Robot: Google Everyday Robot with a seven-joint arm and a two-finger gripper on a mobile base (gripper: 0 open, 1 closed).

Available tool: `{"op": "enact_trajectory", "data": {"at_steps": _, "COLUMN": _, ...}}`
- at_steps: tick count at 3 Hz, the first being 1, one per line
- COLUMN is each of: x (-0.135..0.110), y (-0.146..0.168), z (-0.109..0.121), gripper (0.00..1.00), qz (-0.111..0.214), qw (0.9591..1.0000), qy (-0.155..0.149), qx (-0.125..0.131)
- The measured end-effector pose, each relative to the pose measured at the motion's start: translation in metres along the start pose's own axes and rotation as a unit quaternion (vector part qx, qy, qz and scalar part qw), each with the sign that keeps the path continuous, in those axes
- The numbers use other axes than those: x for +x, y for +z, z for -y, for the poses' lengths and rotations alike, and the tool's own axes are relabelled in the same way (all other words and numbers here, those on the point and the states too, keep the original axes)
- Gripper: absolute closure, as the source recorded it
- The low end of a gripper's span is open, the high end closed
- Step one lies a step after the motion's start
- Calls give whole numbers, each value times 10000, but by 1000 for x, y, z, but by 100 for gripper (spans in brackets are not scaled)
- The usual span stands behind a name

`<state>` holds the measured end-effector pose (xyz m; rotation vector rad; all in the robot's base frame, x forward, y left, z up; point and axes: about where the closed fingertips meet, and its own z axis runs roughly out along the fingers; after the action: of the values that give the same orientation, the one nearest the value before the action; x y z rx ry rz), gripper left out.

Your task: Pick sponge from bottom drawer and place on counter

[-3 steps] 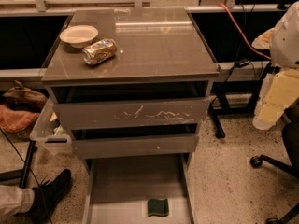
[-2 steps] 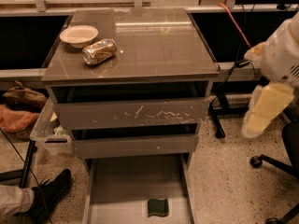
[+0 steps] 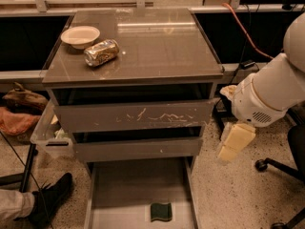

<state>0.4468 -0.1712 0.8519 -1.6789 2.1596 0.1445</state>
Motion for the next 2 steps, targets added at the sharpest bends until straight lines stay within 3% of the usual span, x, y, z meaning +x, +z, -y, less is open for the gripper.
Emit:
{"op": "enact_trajectory", "data": {"at_steps": 1, "x": -4, "y": 27, "z": 3, "gripper": 0, "qz": 342, "qw": 9994, "qy": -10, "qx": -4}}
{"op": "enact_trajectory", "data": {"at_steps": 2, "x": 3, "y": 91, "z": -2, "gripper": 0, "qz": 764, "qw": 9971, "qy": 36, "qx": -49}}
